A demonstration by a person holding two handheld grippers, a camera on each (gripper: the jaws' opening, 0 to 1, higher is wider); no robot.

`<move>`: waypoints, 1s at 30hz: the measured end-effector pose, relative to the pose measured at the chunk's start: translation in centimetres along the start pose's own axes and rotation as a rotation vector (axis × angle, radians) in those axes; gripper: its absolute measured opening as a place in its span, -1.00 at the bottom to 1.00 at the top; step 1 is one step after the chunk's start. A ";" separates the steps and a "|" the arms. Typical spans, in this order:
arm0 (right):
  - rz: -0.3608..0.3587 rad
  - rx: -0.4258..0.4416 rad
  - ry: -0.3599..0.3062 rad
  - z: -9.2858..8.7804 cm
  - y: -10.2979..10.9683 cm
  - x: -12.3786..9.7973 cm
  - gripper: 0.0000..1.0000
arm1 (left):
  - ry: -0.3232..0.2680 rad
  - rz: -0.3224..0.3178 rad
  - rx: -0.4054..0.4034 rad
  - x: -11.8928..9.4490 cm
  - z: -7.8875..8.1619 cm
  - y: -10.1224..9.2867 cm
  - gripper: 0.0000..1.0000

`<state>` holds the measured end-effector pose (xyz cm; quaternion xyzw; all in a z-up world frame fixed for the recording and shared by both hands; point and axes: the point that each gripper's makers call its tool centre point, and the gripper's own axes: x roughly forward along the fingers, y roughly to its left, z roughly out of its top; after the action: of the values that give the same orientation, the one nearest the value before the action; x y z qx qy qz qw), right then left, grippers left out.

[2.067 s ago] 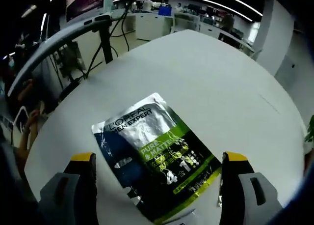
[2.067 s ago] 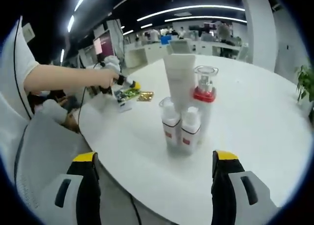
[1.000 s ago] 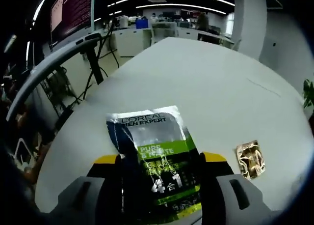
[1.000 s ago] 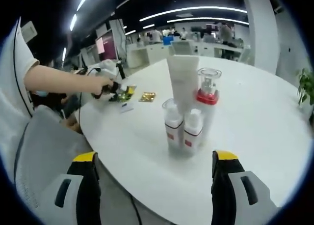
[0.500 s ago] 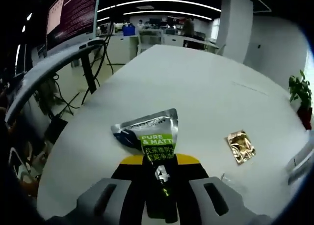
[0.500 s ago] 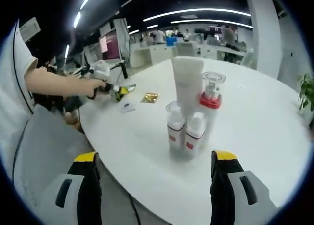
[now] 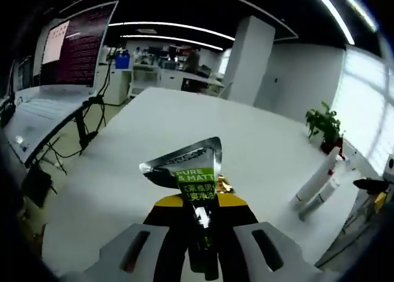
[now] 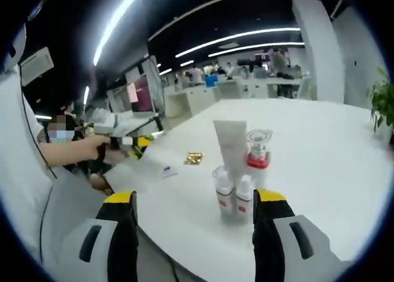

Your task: Arrange the skincare products in the storage area until every visible bottle or jar stands upright without overlapping.

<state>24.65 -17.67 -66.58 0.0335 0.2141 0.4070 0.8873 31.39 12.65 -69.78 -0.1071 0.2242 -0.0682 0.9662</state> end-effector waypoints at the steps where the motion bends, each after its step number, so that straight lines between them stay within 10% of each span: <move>1: 0.016 -0.008 0.001 0.2 0.6 0.6 0.49 | -0.007 -0.023 0.041 -0.8 0.4 -1.2 -0.80; 13: 0.260 0.071 -0.084 3.2 8.9 4.9 0.45 | -0.032 -0.212 0.182 -5.3 0.9 -9.1 -0.81; 19: 0.319 0.279 -0.228 6.2 9.4 5.0 0.38 | -0.055 -0.348 0.215 -7.0 1.2 -13.6 -0.81; 30: 0.360 0.482 -0.280 6.9 9.6 4.6 0.13 | -0.056 -0.529 0.294 -9.6 0.6 -19.6 -0.80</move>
<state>23.28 -7.06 -59.73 0.3357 0.1707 0.4864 0.7884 21.48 -4.43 -60.56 -0.0226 0.1495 -0.3462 0.9259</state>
